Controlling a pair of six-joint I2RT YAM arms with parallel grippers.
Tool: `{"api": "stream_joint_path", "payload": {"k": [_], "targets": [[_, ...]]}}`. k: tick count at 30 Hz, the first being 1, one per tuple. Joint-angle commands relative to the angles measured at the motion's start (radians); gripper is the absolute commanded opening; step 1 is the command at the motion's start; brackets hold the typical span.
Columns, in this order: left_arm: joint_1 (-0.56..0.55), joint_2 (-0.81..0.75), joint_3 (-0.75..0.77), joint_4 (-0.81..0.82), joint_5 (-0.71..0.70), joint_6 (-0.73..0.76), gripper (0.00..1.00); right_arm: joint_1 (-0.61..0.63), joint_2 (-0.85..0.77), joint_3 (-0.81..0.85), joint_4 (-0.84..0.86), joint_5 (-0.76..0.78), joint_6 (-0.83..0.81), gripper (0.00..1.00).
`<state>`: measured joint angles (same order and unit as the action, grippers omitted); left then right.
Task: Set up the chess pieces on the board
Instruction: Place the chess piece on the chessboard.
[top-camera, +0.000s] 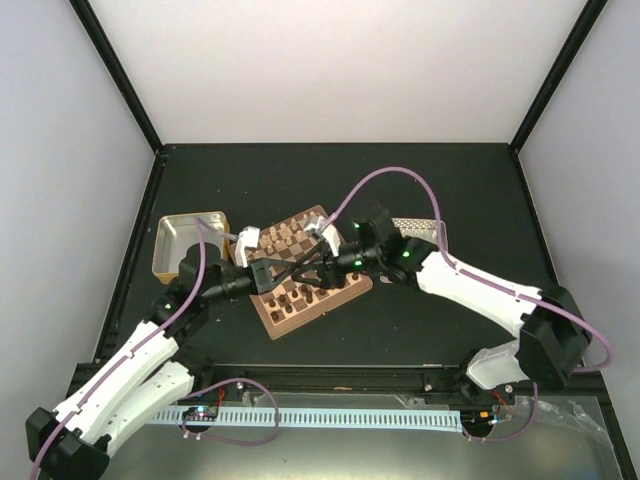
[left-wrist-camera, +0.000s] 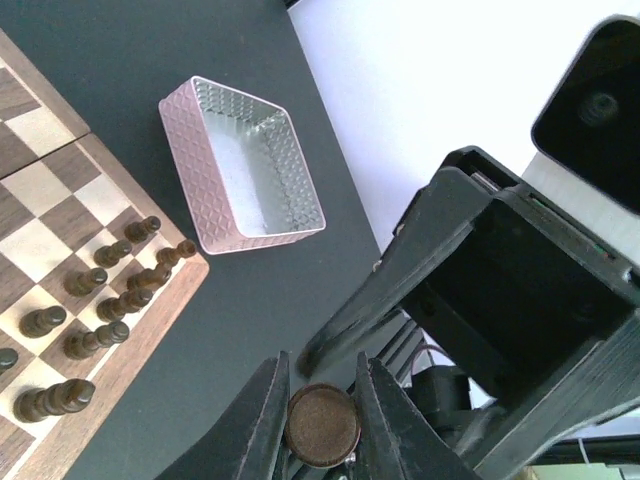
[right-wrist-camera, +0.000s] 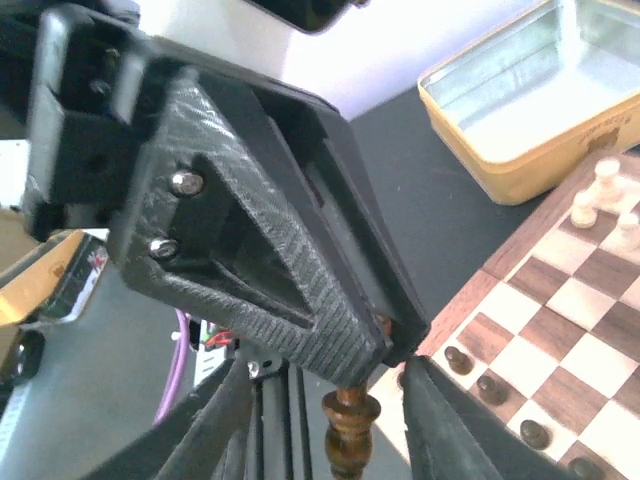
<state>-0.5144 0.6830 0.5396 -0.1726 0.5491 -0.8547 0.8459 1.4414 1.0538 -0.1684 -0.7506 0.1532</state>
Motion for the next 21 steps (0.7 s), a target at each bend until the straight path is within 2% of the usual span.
{"api": "stream_joint_path", "payload": {"k": [1,3,5,8,16,21], "targets": [[0.008,-0.019,0.017,0.097,0.014,-0.046,0.09,-0.034,-0.144,-0.105,0.291,0.022,0.250,0.52],[0.008,-0.025,0.018,0.156,0.001,-0.068,0.09,-0.041,-0.218,-0.206,0.497,0.094,0.481,0.63],[0.010,-0.026,0.019,0.208,-0.016,-0.087,0.09,-0.040,-0.242,-0.296,0.719,0.156,0.702,0.69],[0.011,-0.024,0.018,0.308,-0.024,-0.125,0.09,-0.039,-0.233,-0.371,0.853,0.276,0.954,0.70],[0.012,-0.038,0.050,0.427,-0.080,-0.161,0.09,-0.021,-0.173,-0.370,1.014,0.274,1.196,0.69],[0.011,-0.040,0.035,0.481,-0.107,-0.200,0.09,0.006,-0.115,-0.351,1.128,0.254,1.307,0.58]]}}
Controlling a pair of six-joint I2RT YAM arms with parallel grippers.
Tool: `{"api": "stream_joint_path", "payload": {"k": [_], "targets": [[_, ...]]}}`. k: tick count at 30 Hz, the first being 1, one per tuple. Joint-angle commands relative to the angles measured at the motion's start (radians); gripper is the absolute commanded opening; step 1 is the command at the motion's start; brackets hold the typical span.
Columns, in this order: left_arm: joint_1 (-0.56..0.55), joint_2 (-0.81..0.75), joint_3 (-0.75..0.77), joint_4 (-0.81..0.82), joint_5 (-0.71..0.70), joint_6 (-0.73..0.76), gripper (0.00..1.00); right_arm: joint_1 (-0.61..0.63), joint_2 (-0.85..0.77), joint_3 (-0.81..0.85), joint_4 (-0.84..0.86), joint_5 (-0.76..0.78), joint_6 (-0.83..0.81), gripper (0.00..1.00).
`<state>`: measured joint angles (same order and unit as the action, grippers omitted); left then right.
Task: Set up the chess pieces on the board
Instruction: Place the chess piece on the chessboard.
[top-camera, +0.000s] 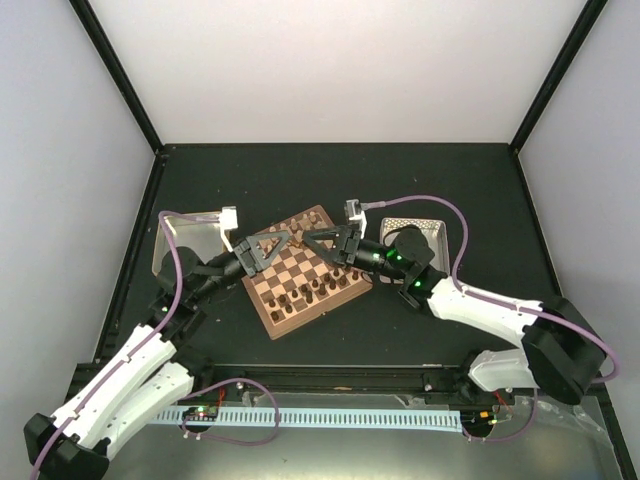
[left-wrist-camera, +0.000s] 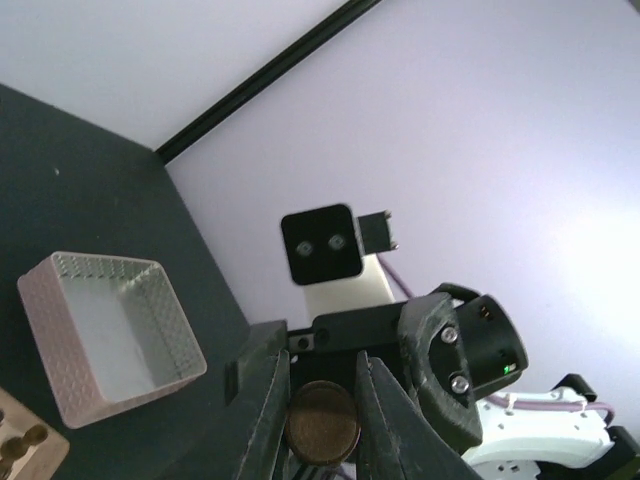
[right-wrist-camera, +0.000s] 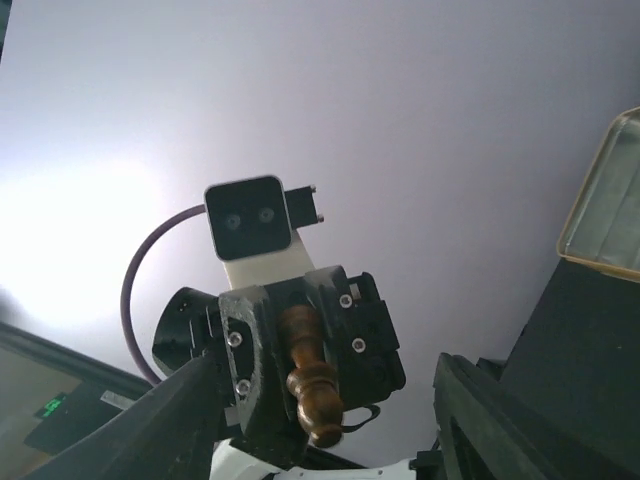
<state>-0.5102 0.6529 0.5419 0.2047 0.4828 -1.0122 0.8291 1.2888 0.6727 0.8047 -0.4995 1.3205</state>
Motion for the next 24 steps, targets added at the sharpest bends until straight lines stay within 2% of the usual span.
{"api": "stream_joint_path", "payload": {"k": [1,3,10,15,24], "targets": [[0.007,-0.010,0.029,0.115,-0.043,-0.051,0.09,0.030,0.049,0.034,0.160,0.003,0.152,0.57],[0.008,-0.009,0.024,0.131,-0.047,-0.062,0.09,0.040,0.064,0.039,0.169,0.007,0.163,0.55],[0.007,-0.006,0.007,0.137,-0.057,-0.081,0.09,0.049,0.077,0.054,0.210,0.008,0.191,0.36],[0.007,-0.007,-0.002,0.139,-0.065,-0.086,0.09,0.051,0.086,0.058,0.241,0.003,0.227,0.25],[0.007,-0.001,-0.011,0.142,-0.072,-0.093,0.09,0.054,0.102,0.081,0.242,-0.023,0.250,0.19]]}}
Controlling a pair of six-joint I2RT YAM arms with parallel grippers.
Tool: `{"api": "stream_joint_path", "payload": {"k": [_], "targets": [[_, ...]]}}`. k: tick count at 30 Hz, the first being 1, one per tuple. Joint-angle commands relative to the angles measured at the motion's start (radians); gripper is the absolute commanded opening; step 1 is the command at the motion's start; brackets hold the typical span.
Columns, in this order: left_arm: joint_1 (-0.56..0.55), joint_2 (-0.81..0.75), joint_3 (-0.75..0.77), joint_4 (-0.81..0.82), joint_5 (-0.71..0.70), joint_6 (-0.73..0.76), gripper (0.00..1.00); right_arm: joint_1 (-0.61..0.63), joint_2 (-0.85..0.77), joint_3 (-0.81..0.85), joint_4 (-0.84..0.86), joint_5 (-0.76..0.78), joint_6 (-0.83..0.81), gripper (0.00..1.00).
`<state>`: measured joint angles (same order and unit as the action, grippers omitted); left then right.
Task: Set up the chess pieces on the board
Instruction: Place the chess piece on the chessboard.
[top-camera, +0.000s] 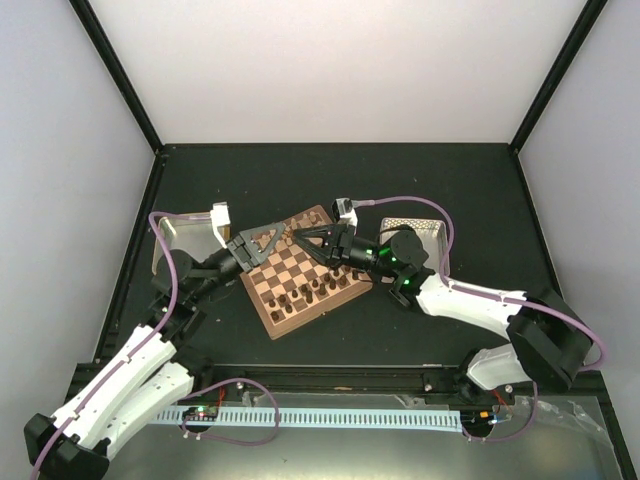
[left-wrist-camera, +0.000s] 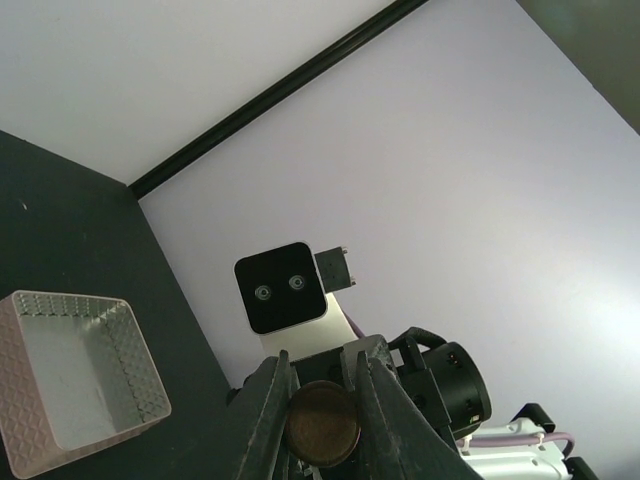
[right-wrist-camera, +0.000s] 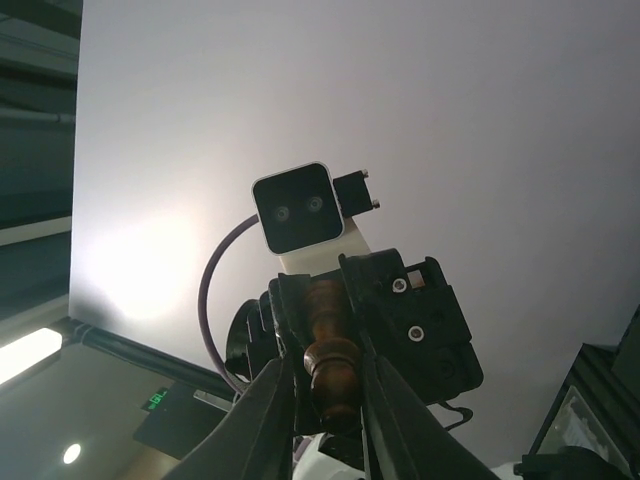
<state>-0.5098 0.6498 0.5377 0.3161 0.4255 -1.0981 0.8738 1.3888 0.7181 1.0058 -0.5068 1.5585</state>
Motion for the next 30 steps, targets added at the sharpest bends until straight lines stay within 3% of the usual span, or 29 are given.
{"api": "stream_joint_path", "payload": {"k": [1,7,10,12,14,19,26,30], "targets": [[0.007,0.002,-0.008,0.028,-0.016,-0.008,0.09,0.009,0.003,0.038,0.037,-0.016,0.011,0.19],[0.007,0.000,-0.014,0.014,-0.018,-0.007,0.11,0.008,-0.002,0.051,-0.011,-0.022,-0.012,0.05],[0.007,-0.007,-0.015,-0.028,-0.025,0.012,0.17,0.007,-0.021,0.059,-0.092,-0.016,-0.061,0.01],[0.007,-0.025,-0.012,-0.092,-0.039,0.032,0.27,0.006,-0.042,0.065,-0.195,-0.009,-0.125,0.01],[0.007,-0.051,-0.010,-0.206,-0.074,0.060,0.45,0.005,-0.069,0.089,-0.358,-0.001,-0.224,0.01],[0.007,-0.131,-0.011,-0.449,-0.241,0.179,0.74,0.008,-0.084,0.180,-0.877,0.039,-0.515,0.01],[0.009,-0.203,0.073,-0.801,-0.563,0.395,0.86,0.054,0.055,0.430,-1.533,0.188,-0.929,0.01],[0.008,-0.220,0.116,-0.885,-0.646,0.484,0.88,0.120,0.153,0.569,-1.777,0.321,-1.058,0.01]]}}
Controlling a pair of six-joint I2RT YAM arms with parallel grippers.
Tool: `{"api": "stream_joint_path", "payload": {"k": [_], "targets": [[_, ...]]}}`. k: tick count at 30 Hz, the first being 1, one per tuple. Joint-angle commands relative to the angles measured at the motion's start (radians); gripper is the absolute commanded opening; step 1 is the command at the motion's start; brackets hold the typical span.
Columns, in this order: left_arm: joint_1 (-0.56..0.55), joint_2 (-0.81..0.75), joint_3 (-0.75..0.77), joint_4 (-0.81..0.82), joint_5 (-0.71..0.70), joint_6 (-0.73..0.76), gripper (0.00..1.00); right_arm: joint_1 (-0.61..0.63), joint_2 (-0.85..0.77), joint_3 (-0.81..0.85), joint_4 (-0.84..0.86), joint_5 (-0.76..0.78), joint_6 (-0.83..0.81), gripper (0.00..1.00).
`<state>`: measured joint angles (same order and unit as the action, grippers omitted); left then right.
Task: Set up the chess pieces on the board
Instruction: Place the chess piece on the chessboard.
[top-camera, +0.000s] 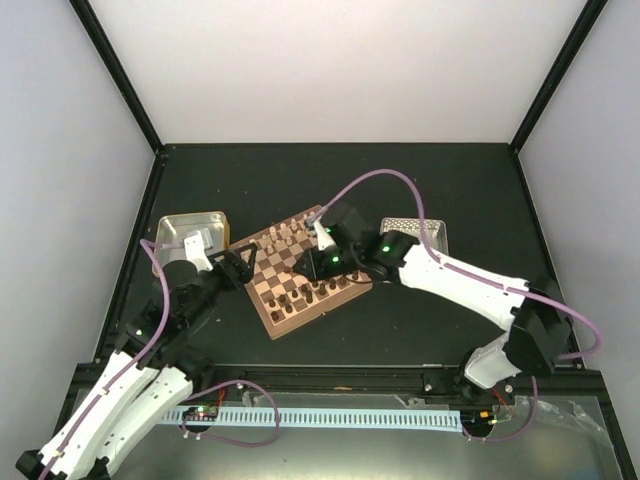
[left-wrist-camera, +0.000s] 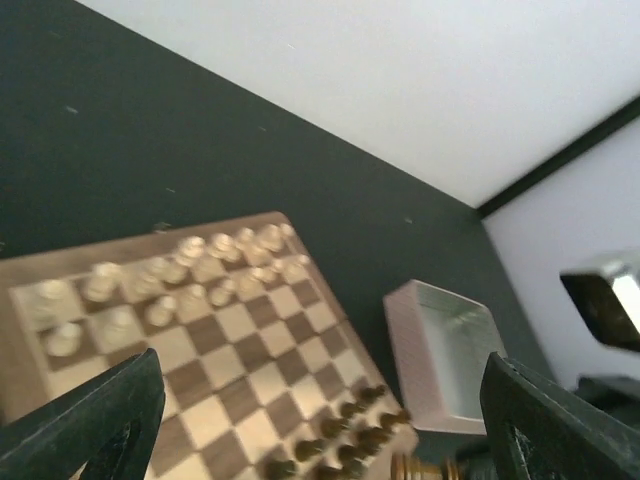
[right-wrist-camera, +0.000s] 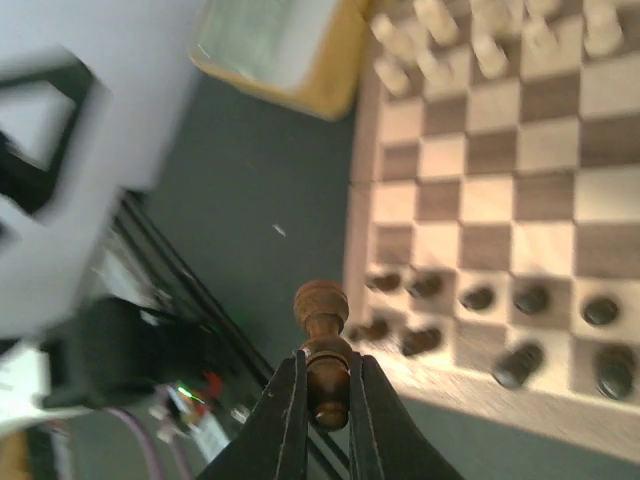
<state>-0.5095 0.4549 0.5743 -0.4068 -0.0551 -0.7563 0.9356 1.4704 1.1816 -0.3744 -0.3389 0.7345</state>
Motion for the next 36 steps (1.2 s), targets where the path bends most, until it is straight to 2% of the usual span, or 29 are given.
{"api": "stream_joint_path", "payload": {"k": [1,5,12,19,27,36], "targets": [[0.008,-0.027,0.085,-0.171,-0.174,0.156,0.89,0.076,0.099,0.146,-0.439,0.169,-0.254,0.01],[0.009,-0.035,0.089,-0.190,-0.196,0.164,0.89,0.145,0.227,0.258,-0.581,0.256,-0.288,0.01],[0.010,-0.050,0.084,-0.214,-0.202,0.168,0.90,0.192,0.348,0.365,-0.664,0.339,-0.281,0.01],[0.010,-0.061,0.083,-0.225,-0.205,0.179,0.90,0.202,0.437,0.447,-0.687,0.355,-0.289,0.01],[0.010,-0.099,0.121,-0.315,-0.335,0.184,0.91,0.205,0.531,0.507,-0.700,0.374,-0.293,0.01],[0.009,-0.135,0.118,-0.332,-0.366,0.176,0.91,0.206,0.581,0.538,-0.711,0.387,-0.298,0.01]]}}
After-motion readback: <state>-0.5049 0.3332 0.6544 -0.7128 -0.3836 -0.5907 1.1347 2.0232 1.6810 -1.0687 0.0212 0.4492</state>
